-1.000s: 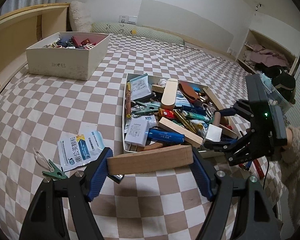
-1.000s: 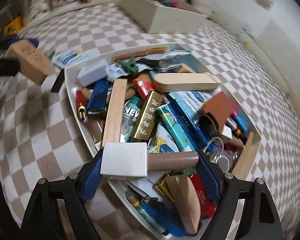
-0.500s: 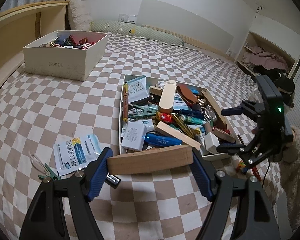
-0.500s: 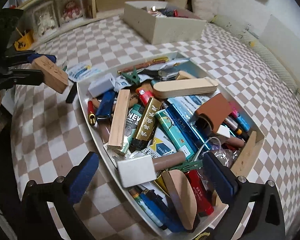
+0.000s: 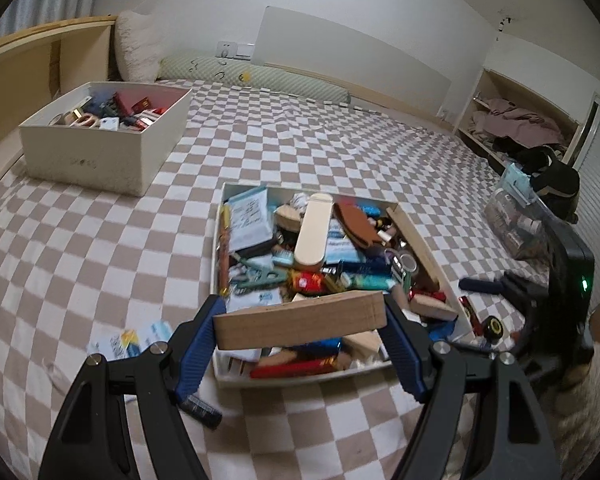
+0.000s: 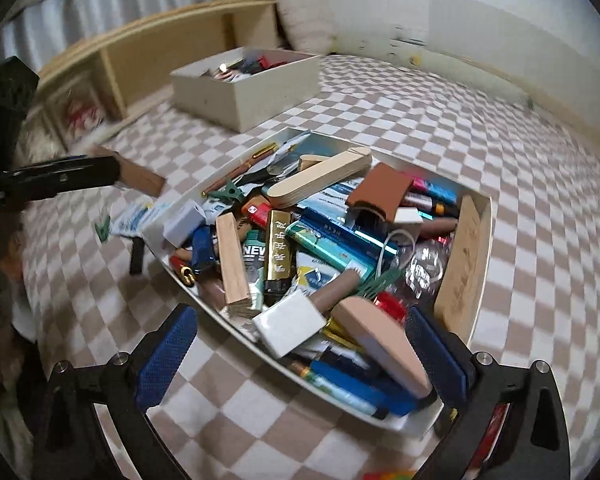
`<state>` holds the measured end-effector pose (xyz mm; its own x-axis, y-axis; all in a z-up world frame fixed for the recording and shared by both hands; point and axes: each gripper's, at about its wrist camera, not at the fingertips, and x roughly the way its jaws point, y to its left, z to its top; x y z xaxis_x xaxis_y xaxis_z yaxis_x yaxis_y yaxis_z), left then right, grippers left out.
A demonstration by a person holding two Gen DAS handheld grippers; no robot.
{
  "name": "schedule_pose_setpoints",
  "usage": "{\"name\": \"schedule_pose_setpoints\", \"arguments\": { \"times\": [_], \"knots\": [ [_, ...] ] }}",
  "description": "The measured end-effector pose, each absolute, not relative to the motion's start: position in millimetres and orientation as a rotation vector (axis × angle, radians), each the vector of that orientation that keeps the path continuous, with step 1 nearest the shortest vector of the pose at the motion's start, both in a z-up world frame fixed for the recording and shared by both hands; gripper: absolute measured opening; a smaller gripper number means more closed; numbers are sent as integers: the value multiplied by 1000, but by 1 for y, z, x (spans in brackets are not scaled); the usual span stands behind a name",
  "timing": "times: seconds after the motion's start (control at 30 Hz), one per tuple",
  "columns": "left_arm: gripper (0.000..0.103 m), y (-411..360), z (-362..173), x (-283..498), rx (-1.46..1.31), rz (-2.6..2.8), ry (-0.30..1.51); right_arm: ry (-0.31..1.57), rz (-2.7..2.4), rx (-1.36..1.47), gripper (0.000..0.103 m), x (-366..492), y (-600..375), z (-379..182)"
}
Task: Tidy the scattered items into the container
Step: 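Lower the carved plaque into the tray and open the left tool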
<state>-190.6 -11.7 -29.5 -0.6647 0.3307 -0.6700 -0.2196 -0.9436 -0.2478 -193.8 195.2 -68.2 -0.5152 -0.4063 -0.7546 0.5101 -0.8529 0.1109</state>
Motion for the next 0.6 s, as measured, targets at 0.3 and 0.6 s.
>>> {"name": "schedule_pose_setpoints", "arguments": {
  "times": [0.3, 0.6],
  "knots": [
    [76, 12, -23, -235, -1075, 2572, -179, 54, -2425, 1176, 103, -174, 203, -80],
    [76, 55, -27, -276, -1066, 2542, -87, -43, -2473, 1210, 103, -165, 217, -91]
  ]
}}
